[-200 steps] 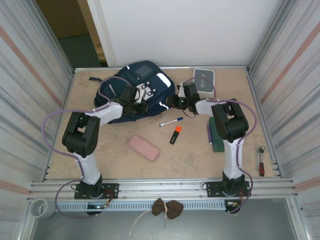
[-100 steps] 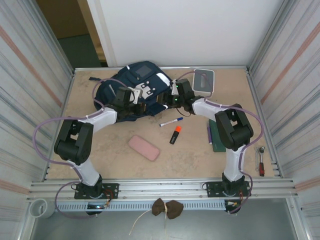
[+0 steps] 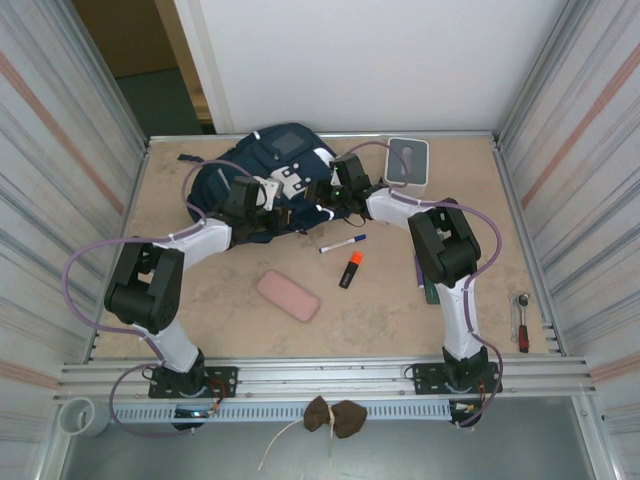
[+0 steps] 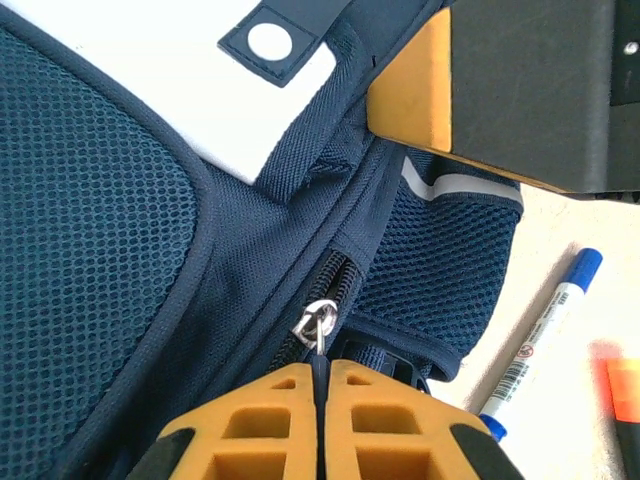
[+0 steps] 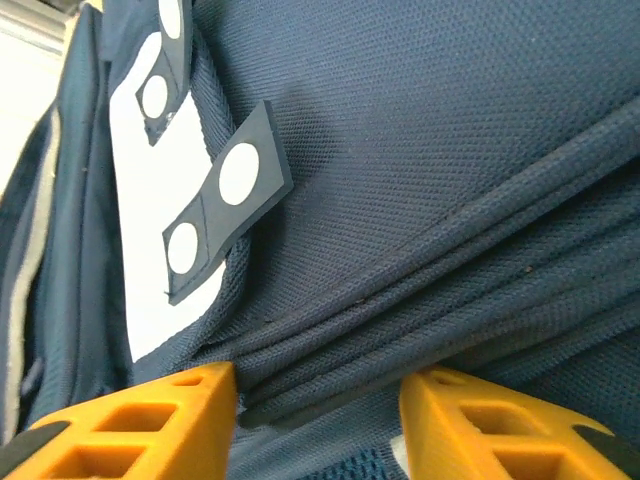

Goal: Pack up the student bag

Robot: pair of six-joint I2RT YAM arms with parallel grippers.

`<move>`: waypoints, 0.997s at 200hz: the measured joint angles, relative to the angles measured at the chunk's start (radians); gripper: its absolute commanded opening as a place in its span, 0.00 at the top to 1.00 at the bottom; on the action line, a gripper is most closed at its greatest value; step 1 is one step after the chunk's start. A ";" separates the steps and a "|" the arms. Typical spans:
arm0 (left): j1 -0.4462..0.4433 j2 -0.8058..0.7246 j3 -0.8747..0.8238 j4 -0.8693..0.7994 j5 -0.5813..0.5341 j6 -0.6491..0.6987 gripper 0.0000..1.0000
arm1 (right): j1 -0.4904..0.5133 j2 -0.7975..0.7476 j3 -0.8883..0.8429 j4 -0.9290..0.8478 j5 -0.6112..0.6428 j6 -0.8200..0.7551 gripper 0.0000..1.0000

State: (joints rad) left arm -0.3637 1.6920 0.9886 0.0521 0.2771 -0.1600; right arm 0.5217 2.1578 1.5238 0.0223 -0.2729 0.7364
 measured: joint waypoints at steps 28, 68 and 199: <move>0.000 0.000 0.000 -0.037 -0.035 0.018 1.00 | 0.002 0.000 0.006 -0.008 0.046 0.012 0.93; 0.000 -0.034 0.000 -0.123 -0.107 0.061 1.00 | 0.000 0.001 0.016 -0.021 0.094 -0.008 1.00; 0.004 -0.150 -0.005 -0.193 -0.060 0.039 1.00 | -0.011 -0.118 -0.030 -0.124 0.027 -0.167 0.51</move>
State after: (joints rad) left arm -0.3599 1.5417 0.9833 -0.1413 0.2169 -0.1211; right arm 0.5110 2.0396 1.4940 -0.1017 -0.2455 0.5690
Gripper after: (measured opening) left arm 0.082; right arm 0.472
